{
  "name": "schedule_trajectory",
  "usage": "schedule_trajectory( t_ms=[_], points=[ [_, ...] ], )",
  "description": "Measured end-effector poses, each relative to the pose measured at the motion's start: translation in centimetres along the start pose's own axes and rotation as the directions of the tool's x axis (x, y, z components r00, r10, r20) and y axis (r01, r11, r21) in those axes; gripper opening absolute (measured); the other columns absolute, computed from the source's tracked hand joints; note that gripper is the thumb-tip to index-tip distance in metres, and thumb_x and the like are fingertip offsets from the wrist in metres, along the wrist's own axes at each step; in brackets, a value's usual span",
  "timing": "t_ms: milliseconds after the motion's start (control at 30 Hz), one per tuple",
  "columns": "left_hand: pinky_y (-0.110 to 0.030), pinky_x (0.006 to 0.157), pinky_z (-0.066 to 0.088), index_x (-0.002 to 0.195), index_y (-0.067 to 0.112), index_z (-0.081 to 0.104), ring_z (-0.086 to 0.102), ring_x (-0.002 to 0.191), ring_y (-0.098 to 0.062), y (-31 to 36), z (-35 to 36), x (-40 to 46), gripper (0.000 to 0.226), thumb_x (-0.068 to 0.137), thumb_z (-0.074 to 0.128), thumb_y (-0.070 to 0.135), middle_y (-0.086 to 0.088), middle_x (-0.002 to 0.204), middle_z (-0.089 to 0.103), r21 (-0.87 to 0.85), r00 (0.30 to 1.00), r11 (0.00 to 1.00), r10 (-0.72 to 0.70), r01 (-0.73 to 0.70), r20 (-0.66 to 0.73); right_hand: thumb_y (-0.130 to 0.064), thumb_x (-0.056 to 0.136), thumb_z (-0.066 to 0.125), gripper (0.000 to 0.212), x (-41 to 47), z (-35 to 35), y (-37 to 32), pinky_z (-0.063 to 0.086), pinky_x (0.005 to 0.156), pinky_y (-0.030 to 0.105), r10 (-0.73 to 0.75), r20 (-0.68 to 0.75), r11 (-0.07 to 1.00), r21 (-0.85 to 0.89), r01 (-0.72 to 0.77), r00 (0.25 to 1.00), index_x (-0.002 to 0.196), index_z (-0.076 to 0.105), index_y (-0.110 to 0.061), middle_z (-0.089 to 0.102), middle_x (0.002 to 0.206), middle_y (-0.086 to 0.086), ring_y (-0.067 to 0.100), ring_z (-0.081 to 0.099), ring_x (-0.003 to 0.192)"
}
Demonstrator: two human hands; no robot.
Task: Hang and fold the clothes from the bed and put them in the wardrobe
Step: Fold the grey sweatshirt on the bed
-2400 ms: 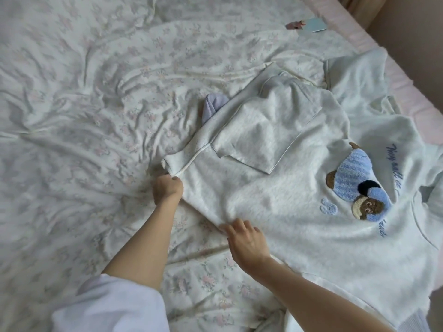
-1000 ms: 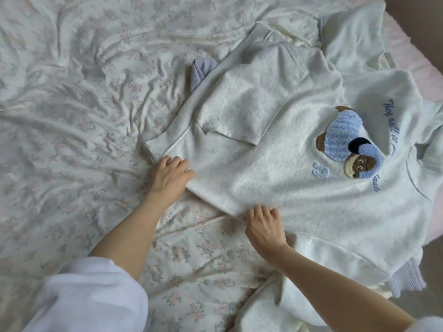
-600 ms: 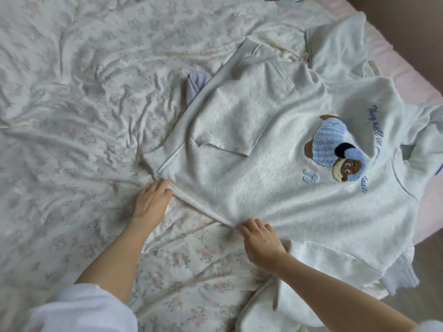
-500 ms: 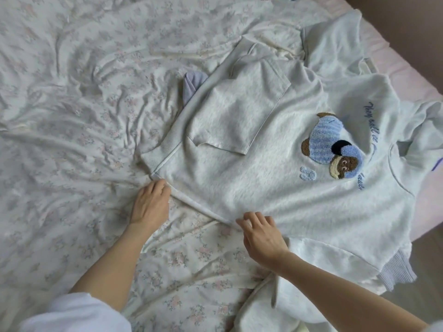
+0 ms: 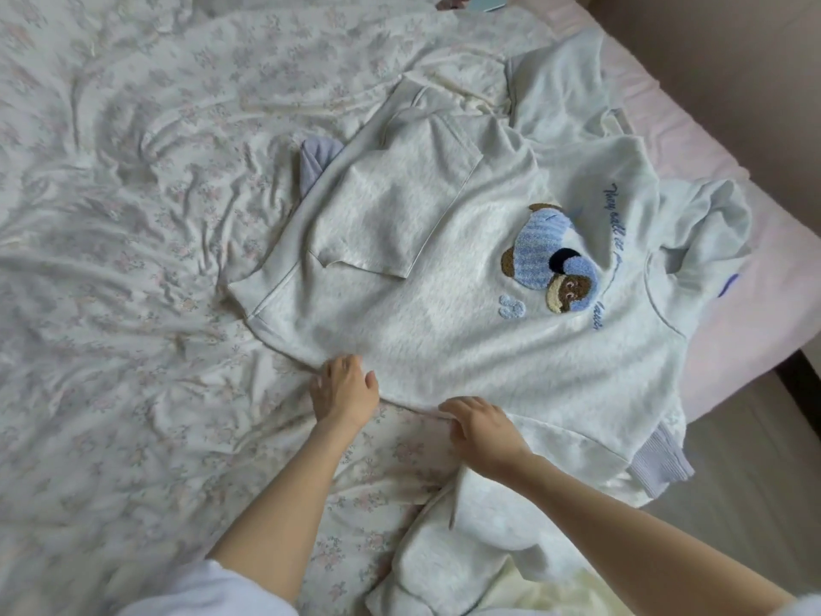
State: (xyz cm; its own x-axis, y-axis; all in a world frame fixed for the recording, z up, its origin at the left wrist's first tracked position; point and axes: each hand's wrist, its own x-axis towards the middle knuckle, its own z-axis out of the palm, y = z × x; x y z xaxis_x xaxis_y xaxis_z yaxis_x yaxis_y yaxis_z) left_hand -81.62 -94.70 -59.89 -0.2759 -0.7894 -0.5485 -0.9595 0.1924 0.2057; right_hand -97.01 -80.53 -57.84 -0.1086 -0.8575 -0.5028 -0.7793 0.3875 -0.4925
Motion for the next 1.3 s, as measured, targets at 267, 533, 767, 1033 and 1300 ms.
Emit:
schedule_trajectory(
  t_ms=[267, 533, 767, 1033, 1300],
  points=[
    [-0.042, 0.114, 0.018, 0.144, 0.016, 0.027, 0.005, 0.145, -0.026, 9.3, 2.1, -4.5, 0.050, 0.098, 0.040, 0.030, -0.010, 0.157, 0.008, -0.123, 0.990, 0.983, 0.137, -0.133, 0.031, -0.008, 0.094, 0.040, 0.036, -3.9, -5.0, 6.9, 0.040, 0.097, 0.033, 0.240, -0.172, 0.968, 0.117, -0.223, 0.955, 0.126, 0.055, -0.012, 0.052, 0.131, 0.002, 0.022, 0.046, 0.122],
    [-0.039, 0.109, 0.027, 0.141, 0.016, 0.033, 0.018, 0.140, -0.025, 16.6, 4.2, -4.8, 0.050, 0.095, 0.047, 0.031, -0.005, 0.153, 0.018, -0.243, 0.997, 0.967, 0.079, -0.072, 0.020, -0.005, 0.089, 0.044, 0.038, -5.8, -8.5, 15.0, 0.039, 0.093, 0.037, 0.170, -0.233, 0.982, -0.037, -0.183, 0.958, 0.122, 0.060, -0.013, 0.056, 0.127, 0.002, 0.026, 0.049, 0.119],
    [-0.042, 0.109, 0.026, 0.144, 0.010, 0.031, 0.020, 0.140, -0.030, 17.2, 6.7, -7.2, 0.065, 0.089, 0.060, 0.029, -0.013, 0.153, 0.022, -0.425, 0.963, 0.887, -0.247, 0.179, -0.110, -0.019, 0.068, 0.034, 0.038, -5.0, -9.0, 16.4, 0.050, 0.073, 0.037, -0.164, -0.104, 0.957, -0.257, 0.133, 0.981, 0.098, 0.058, -0.020, 0.064, 0.101, 0.002, 0.023, 0.060, 0.088],
    [-0.033, 0.094, 0.044, 0.133, 0.020, 0.047, 0.053, 0.118, -0.017, 9.0, 10.0, -15.8, 0.086, 0.063, 0.073, 0.063, 0.005, 0.131, 0.054, -0.498, 0.882, 0.731, -0.339, 0.466, 0.327, -0.015, 0.068, 0.045, 0.041, -5.5, -6.9, 14.5, 0.051, 0.084, 0.039, -0.501, 0.123, 0.797, -0.320, 0.512, 0.857, 0.103, 0.065, -0.017, 0.066, 0.103, 0.003, 0.023, 0.064, 0.095],
    [-0.043, 0.114, 0.016, 0.147, 0.032, 0.019, 0.009, 0.141, -0.018, 5.1, 12.8, -19.4, 0.093, 0.072, 0.069, 0.053, 0.011, 0.152, 0.016, 0.014, 0.949, 0.989, -0.142, 0.144, 0.280, -0.012, 0.065, 0.050, 0.045, -9.2, -1.9, 13.0, 0.054, 0.077, 0.035, -0.559, 0.149, 0.756, -0.311, 0.575, 0.816, 0.107, 0.066, -0.019, 0.067, 0.106, 0.004, 0.022, 0.067, 0.092]
  ],
)
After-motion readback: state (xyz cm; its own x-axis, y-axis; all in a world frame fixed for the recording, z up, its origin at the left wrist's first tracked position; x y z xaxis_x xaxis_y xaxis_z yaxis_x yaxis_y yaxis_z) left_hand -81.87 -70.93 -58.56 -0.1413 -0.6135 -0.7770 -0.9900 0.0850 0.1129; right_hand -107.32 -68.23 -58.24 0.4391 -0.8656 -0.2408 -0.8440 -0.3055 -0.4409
